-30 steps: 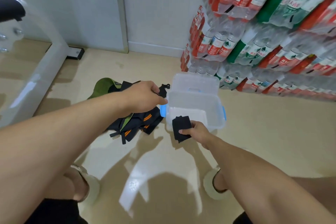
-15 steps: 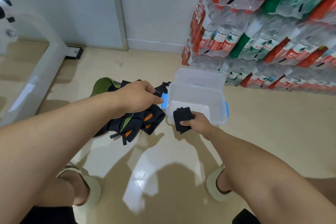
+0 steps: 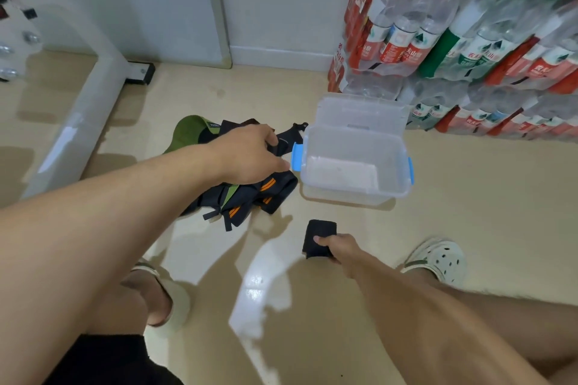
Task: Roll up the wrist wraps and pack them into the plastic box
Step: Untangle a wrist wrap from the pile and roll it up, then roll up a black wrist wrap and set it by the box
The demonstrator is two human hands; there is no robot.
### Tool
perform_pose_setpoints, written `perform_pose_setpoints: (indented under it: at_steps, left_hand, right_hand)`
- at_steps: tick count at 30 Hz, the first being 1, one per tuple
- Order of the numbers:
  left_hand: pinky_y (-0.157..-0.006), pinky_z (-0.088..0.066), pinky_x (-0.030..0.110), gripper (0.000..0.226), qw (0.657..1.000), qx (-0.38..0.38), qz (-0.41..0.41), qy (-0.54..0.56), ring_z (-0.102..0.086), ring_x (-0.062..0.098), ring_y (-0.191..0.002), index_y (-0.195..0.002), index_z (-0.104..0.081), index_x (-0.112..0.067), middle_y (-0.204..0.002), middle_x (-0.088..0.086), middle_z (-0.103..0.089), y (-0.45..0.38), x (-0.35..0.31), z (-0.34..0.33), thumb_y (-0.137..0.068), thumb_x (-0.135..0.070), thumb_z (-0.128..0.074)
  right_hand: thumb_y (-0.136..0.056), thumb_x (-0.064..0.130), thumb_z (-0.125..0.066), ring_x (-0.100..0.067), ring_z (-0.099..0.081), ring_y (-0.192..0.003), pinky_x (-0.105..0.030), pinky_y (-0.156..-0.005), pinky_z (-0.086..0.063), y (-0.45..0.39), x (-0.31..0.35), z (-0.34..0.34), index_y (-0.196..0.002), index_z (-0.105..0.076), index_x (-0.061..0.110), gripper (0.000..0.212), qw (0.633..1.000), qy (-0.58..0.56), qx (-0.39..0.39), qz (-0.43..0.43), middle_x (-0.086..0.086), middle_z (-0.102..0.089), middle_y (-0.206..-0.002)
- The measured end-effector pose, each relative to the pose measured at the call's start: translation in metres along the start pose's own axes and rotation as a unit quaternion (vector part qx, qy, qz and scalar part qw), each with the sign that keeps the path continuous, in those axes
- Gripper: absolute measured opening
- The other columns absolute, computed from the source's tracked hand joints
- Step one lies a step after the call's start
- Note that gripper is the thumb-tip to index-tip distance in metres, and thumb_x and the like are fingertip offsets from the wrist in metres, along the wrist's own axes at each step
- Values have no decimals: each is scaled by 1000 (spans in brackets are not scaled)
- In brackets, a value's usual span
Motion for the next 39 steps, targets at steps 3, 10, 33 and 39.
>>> perform_pose_setpoints:
  at_steps: [3, 10, 33, 39]
  left_hand:
    - [-104, -42, 30, 57, 999, 20, 10, -33, -53, 18, -126, -139, -52, -22, -138, -3, -56, 0, 9, 2, -91, -45, -69]
    - [-92, -34, 23, 53, 998, 26, 49, -25, -54, 16, -122, -138, -54, -24, -134, -5, -58, -4, 24, 13, -92, -45, -69]
    - [-97, -42, 28, 40, 993, -28, 117, 13, -54, 25, -123, -136, -57, -26, -137, 0, -58, 19, 87, 63, -98, -13, -53]
    - [-97, -51, 36, 42, 980, -97, 166, 53, -62, 24, -111, -136, -55, -23, -130, 1, -62, 22, 118, 85, -97, -9, -51]
  right_hand:
    - [-89, 13, -78, -17, -59, -77, -29, -70, -47, -12, -12, -8, -107, -63, 5, 24, 999, -20, -39, -14, -3, -64, -88]
    - [-95, 11, -68, -22, -60, -89, -35, -84, -49, -36, -4, -18, -100, -66, 20, 10, 991, -63, -84, 78, -5, -67, -100]
    - [-95, 19, -69, -23, -63, -118, -28, -93, -49, 4, 119, -156, -132, -62, 18, 37, 958, 172, 11, 230, 1, -66, -122]
    - [-98, 26, -68, -24, -52, -137, -33, -108, -40, -14, 149, -225, -148, -50, 14, 54, 949, 216, 42, 224, -6, -56, -147]
Point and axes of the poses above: each hand's wrist, its own y-axis away from the middle knuckle, its own z-axis out of the back of the hand, x = y × z, the point moved 2 cm from there along -y, towards the middle knuckle
